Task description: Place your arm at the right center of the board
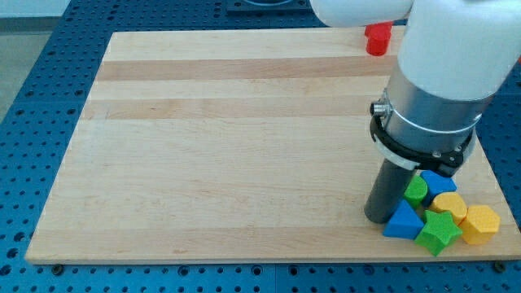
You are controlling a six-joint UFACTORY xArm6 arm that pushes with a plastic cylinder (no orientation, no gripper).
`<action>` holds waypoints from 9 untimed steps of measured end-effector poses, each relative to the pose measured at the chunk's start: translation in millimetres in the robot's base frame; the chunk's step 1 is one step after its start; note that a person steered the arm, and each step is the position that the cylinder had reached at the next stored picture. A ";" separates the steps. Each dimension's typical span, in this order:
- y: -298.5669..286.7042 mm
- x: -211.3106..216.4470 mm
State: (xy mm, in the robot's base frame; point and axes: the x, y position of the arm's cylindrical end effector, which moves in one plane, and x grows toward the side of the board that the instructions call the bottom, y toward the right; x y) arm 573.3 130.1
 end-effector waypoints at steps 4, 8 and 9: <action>-38.7 -11.0; -80.2 -91.2; -35.1 -119.4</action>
State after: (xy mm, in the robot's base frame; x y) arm 453.9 95.0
